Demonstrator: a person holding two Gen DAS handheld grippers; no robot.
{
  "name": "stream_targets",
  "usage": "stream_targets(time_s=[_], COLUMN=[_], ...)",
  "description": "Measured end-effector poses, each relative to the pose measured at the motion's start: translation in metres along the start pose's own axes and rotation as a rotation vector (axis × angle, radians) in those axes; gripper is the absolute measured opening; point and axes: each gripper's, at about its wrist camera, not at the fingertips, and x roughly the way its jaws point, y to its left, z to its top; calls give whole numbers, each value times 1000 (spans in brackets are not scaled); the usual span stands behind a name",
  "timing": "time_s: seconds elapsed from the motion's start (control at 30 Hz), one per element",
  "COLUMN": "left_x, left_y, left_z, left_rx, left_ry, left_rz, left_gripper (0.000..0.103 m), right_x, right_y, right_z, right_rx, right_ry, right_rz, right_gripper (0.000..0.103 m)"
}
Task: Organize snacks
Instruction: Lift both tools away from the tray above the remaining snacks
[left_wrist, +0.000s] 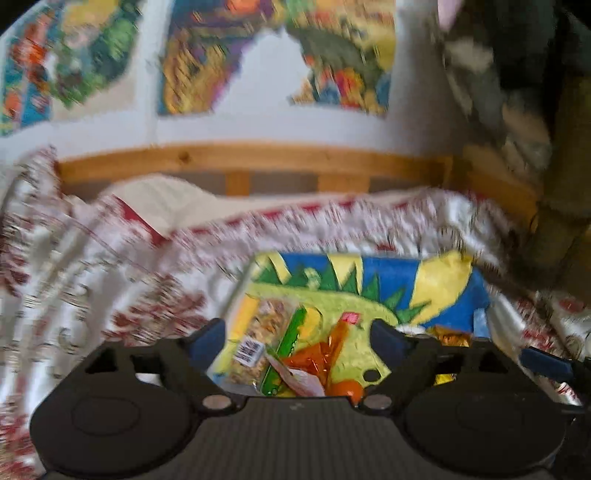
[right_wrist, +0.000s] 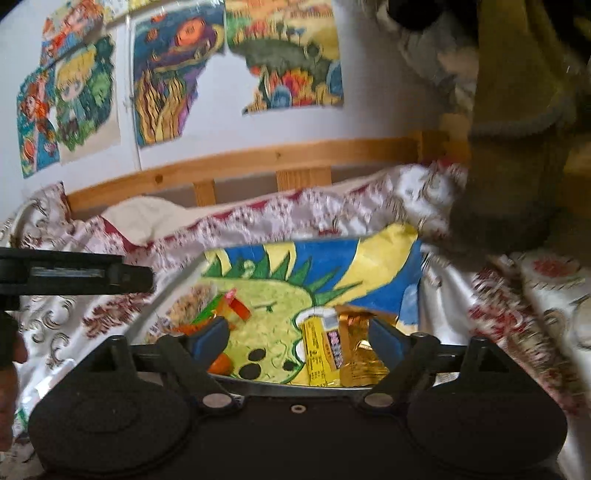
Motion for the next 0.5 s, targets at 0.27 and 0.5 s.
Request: stream_targets(time_s=[0.27,0.5], left_x=[-95,-158], left_y=[23,32], left_z=[-10,-42], left_rx=[-3,60], left_ry=[-106,-109], left_rz=[91,143], left_gripper=[103,103], right_x=[-87,-146], right_y=[18,28], right_z=[2,-16], right_rx=[4,38], right_ry=[-106,-132], right_rz=[34,48], right_gripper=[102,102])
